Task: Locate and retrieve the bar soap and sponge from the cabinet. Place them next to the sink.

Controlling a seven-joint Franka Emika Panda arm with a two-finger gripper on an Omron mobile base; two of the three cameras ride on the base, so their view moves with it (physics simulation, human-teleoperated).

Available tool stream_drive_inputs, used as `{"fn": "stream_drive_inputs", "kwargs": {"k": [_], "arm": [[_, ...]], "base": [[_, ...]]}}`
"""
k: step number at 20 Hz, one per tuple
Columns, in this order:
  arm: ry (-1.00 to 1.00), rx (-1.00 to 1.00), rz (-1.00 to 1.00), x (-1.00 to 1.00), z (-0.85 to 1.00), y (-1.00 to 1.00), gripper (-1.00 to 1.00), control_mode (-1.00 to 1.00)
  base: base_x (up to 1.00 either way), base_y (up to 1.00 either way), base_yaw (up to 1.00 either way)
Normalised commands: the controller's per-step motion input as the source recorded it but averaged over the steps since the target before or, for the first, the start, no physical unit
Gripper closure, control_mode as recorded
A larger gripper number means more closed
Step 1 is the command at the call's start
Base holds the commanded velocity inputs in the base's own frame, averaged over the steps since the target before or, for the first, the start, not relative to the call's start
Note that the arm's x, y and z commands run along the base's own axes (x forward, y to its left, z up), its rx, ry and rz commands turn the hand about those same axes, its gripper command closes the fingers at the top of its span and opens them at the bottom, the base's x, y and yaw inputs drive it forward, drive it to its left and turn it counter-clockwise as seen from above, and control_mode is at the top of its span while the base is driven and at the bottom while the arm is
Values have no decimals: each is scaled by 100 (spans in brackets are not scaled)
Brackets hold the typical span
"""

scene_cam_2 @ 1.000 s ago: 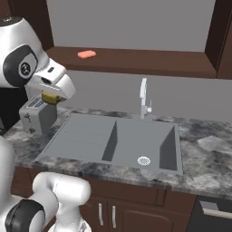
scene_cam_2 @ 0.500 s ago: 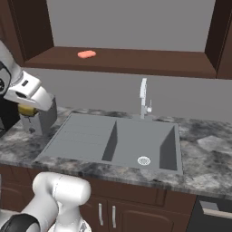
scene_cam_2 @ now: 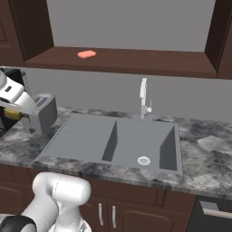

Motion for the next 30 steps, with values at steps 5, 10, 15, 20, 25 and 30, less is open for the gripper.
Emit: {"fn": "stream_drive_inputs", "kwargs": {"k": [5, 10, 15, 20, 25, 30], "arm": [[0, 0, 0, 23, -25, 31, 100, -100], [6, 0, 0, 32, -43, 26, 100, -100], [5, 0, 2, 40, -49, 24, 100, -100], [5, 0, 4, 19, -52, 19, 100, -100], [5, 0, 7, 12, -53, 18, 100, -100], [3, 0, 6, 9, -50, 28, 100, -100]], "base": [[0, 0, 0], [0, 0, 0], [0, 0, 0], [0, 0, 0], [0, 0, 0], [0, 0, 0]]}}
